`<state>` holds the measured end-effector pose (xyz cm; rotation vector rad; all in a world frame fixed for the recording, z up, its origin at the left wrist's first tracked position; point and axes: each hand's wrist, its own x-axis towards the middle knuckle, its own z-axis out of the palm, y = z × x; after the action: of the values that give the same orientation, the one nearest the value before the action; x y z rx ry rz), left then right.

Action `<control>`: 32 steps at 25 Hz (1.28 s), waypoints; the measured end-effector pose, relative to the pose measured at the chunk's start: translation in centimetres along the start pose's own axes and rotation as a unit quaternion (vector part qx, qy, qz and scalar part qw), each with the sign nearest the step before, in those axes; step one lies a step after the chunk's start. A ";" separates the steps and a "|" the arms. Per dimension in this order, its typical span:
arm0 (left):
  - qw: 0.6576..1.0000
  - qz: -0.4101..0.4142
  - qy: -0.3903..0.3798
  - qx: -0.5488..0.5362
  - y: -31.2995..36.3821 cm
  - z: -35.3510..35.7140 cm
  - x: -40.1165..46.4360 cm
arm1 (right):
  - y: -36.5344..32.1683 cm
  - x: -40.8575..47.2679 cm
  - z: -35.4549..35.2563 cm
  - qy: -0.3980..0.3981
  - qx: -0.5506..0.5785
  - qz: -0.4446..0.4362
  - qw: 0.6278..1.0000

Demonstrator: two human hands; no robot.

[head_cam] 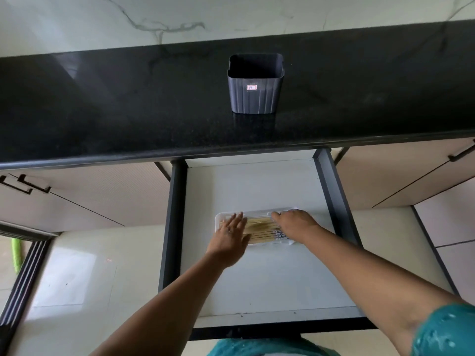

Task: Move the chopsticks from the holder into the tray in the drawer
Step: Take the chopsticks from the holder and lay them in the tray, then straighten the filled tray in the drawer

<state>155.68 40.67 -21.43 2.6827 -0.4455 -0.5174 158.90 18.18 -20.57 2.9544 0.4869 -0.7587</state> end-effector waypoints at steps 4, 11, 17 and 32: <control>0.986 -0.024 -0.132 0.100 -1.4 2.0 0.9 | -0.3 2.0 1.9 -0.047 0.020 0.014 0.999; 0.992 0.027 -0.066 0.103 -3.0 1.9 1.1 | 1.0 0.6 2.1 0.069 0.200 0.035 0.977; 0.983 0.005 -0.119 0.136 -2.3 2.9 1.5 | -2.2 -1.0 4.3 -0.035 0.083 0.038 0.995; 0.726 -0.415 0.046 -0.546 -2.9 1.2 2.0 | 0.8 0.6 3.8 0.082 0.717 0.400 0.565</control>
<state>157.63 42.16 -24.26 1.5484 0.9075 -0.5895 157.89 17.12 -24.25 3.4809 -2.5317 -0.8810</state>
